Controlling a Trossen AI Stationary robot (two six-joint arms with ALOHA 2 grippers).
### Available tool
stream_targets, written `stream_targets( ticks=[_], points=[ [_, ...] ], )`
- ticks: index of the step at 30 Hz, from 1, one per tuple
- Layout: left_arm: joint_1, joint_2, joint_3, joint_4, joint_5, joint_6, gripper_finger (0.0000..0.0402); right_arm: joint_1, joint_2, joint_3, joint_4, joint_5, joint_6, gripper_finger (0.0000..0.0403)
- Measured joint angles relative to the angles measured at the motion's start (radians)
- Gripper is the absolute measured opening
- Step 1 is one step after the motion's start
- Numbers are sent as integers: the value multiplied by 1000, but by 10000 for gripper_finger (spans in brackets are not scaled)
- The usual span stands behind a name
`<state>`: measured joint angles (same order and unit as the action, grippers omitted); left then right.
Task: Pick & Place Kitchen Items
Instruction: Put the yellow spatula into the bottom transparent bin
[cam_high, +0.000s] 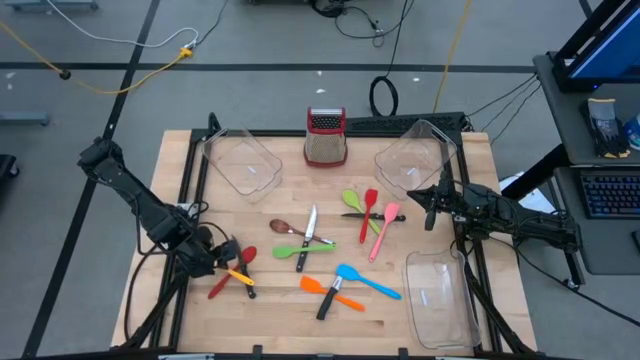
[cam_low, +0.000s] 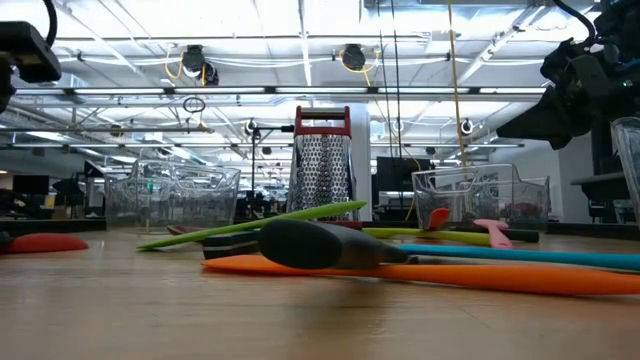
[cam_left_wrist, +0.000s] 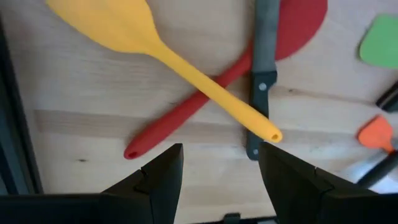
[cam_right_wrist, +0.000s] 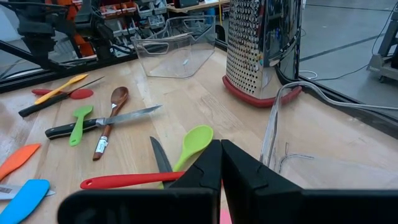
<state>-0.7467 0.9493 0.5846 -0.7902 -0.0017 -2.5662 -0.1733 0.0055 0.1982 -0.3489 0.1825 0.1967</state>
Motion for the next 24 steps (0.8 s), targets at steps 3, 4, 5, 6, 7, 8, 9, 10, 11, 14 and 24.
stream_targets(
  ticks=[3, 4, 5, 6, 7, 8, 9, 10, 11, 14, 24],
  points=[
    [2, 0, 0, -32, 0, -16, 212, 0, 0, 0, 0, 0, 0, 0],
    [2, 0, 0, -41, 0, -22, 212, 0, 0, 0, 0, 0, 0, 0],
    [2, 0, -3, -44, 0, -26, 212, 0, 0, 0, 0, 0, 0, 0],
    [2, 0, -9, -46, 0, -29, 212, 0, 0, 0, 0, 0, 0, 0],
    [2, 0, -16, -47, 0, -29, 212, 0, 0, 0, 0, 0, 0, 0],
    [2, 0, -24, -48, 0, -28, 212, 0, 0, 0, 0, 0, 0, 0],
    [2, 0, -30, -48, 0, -26, 212, 0, 0, 0, 0, 0, 0, 0],
    [2, 0, -38, -47, 0, -25, 212, 0, 0, 0, 0, 0, 0, 0],
    [2, 0, -45, -46, 1, -25, 212, 0, 0, 0, 0, 0, 0, 0],
    [4, 0, -51, -30, 6, -29, 212, 0, 0, 0, 0, 0, 0, 0],
    [49, 7, -51, -28, 27, -38, 212, 0, 0, 0, 0, 0, 0, 0]
  ],
)
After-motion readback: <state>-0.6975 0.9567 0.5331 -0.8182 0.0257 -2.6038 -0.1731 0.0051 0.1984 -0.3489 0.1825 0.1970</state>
